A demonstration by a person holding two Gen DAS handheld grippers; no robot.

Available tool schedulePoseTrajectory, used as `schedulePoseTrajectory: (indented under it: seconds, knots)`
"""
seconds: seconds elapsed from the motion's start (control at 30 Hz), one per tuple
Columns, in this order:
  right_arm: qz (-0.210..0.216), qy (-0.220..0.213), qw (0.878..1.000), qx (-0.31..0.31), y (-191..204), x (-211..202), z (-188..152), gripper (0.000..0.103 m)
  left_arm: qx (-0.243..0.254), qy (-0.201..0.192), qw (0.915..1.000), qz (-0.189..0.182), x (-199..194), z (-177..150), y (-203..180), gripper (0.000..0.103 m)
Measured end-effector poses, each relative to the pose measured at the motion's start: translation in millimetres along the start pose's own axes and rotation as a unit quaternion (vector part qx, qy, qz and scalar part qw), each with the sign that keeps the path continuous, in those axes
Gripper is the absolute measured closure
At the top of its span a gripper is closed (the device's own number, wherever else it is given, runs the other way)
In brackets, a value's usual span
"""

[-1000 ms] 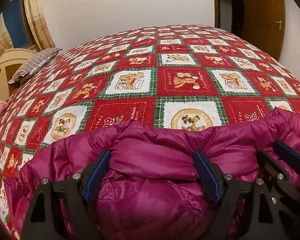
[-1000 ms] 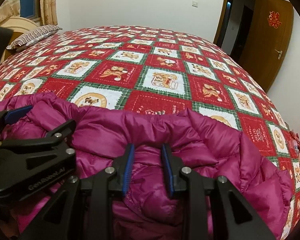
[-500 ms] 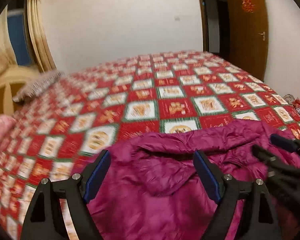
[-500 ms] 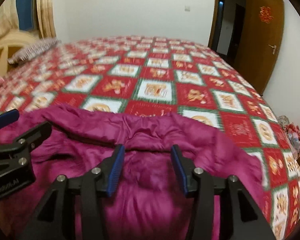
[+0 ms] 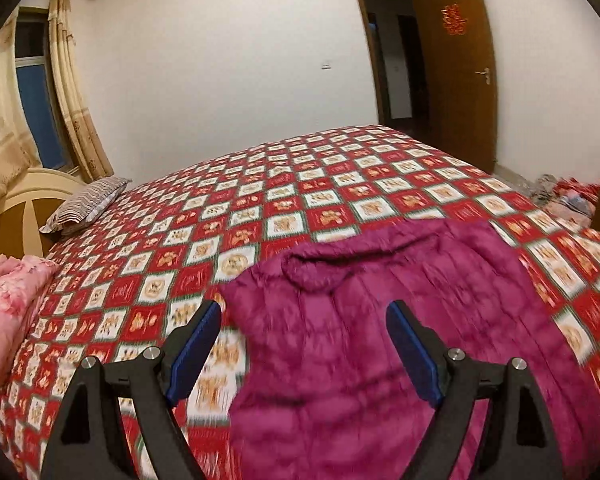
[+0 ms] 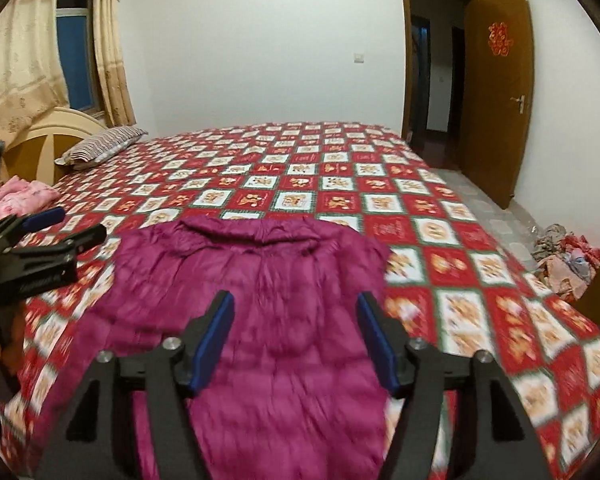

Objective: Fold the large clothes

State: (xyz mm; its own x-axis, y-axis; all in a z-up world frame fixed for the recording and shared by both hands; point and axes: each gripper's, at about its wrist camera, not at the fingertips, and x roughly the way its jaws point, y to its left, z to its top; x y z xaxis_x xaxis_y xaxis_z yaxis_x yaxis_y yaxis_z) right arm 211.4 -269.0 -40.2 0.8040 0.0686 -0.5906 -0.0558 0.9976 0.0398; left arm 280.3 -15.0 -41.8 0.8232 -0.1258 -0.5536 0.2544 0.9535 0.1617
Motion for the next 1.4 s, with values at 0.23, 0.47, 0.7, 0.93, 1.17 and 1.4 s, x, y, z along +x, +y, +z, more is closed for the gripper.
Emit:
schedulePoseTrajectory:
  seconds: [0.23, 0.47, 0.7, 0.93, 1.17, 1.4]
  knots:
    - [-0.048, 0.006, 0.999, 0.014, -28.4, -73.1, -68.9, 0.023, 0.019, -0.001, 0.9980, -0.061, -67.0, -81.1, 21.1, 0.018]
    - [-0.039, 0.082, 0.993, 0.082, -44.7, -67.0, -141.8, 0.023, -0.045, 0.076, 0.9926, -0.083, -81.2, -175.8, 41.8, 0.018]
    - [-0.045, 0.126, 0.988, 0.075, -49.2, -55.5, -176.5, 0.023, -0.123, 0.126, 0.9768, -0.122, -83.7, -233.5, 47.6, 0.018]
    - [-0.001, 0.176, 0.980, 0.092, -49.0, -37.5, -211.3, 0.023, -0.147, 0.161, 0.9662, -0.139, -78.6, -258.9, 48.6, 0.018]
    - [0.030, 0.203, 0.978, 0.050, -34.8, -35.2, -220.9, 0.026, -0.164, 0.156, 0.9566, -0.183, -78.9, -259.8, 50.6, 0.020]
    - [0.055, 0.205, 0.976, 0.050, -31.4, -40.0, -220.2, 0.083, -0.169, 0.167, 0.9499, -0.203, -74.4, -260.9, 52.3, 0.078]
